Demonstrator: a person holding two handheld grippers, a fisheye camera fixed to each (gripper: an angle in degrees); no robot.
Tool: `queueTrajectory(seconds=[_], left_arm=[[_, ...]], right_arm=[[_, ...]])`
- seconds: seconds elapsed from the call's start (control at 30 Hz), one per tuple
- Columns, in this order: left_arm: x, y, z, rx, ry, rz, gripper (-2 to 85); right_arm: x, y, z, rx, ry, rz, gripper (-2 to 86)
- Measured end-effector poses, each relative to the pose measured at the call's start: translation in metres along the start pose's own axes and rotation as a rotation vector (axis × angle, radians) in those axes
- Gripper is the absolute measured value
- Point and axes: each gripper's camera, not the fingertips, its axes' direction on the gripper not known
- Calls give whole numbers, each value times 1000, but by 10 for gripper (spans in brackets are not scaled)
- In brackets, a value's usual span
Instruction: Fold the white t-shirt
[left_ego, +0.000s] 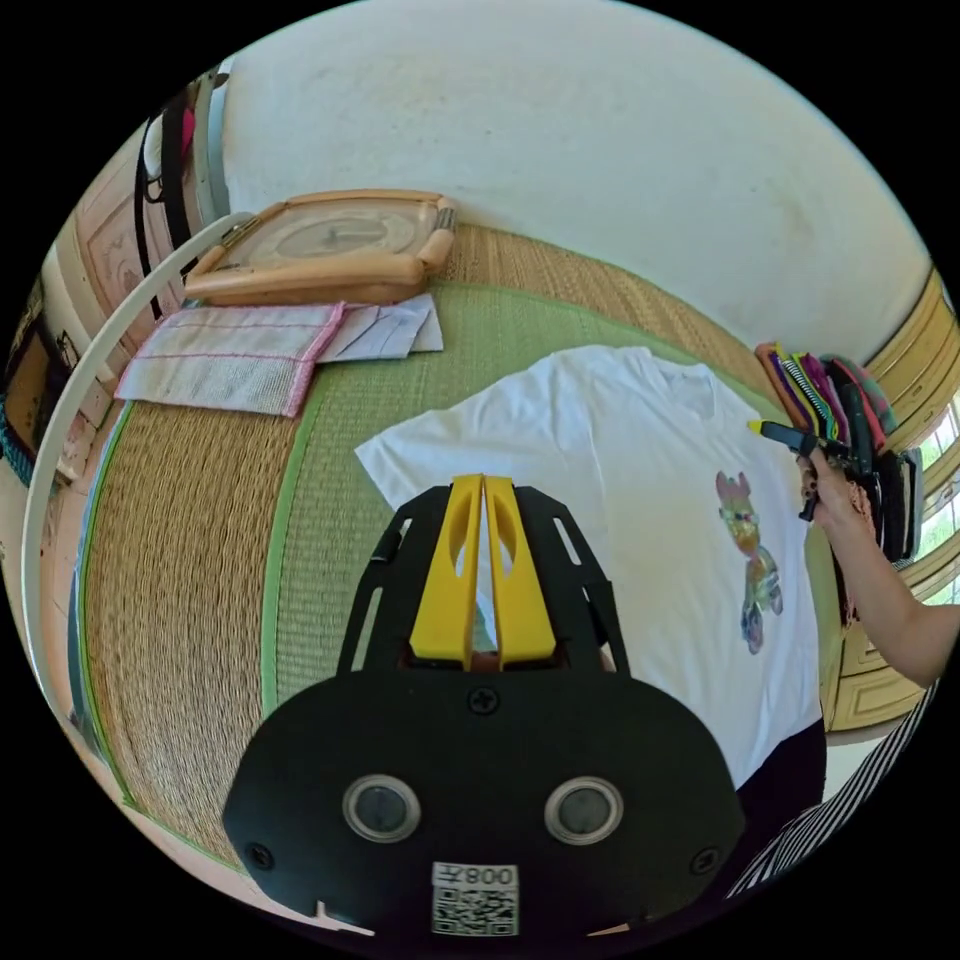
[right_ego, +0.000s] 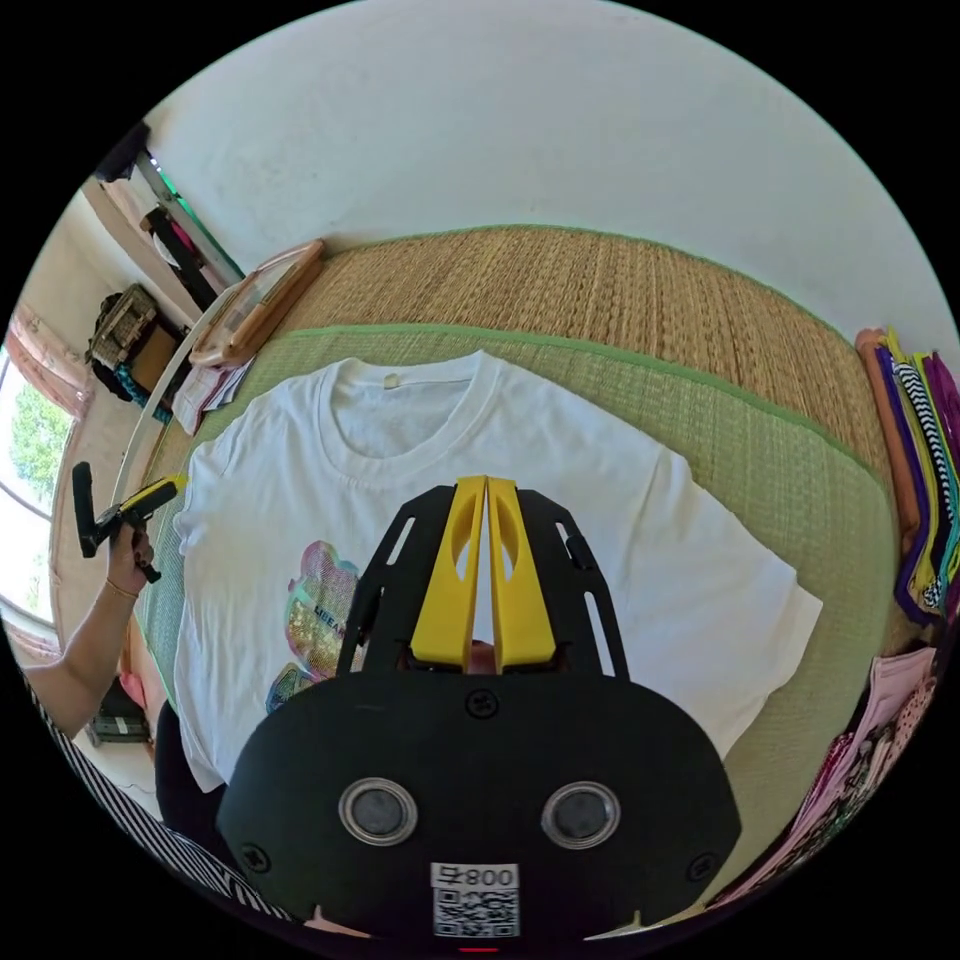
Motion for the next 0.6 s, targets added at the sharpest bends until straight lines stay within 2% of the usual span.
queueTrajectory(seconds=[0.2, 0.33, 0.37, 0.47, 0.6], left_arm=[[56, -37, 18, 8, 103, 132, 4], [77, -54, 55, -78, 61, 156, 3], [81, -54, 66, -101, -29, 160, 2], [80, -51, 65, -90, -45, 168, 2], [74, -37, 53, -100, -72, 134, 1]], right_arm=[[29, -10, 3, 8, 68, 39, 1], [48, -2, -5, 31, 89, 74, 1], [55, 1, -3, 19, 105, 83, 0], [75, 9, 8, -36, 134, 105, -1], [97, 12, 5, -34, 40, 109, 0]])
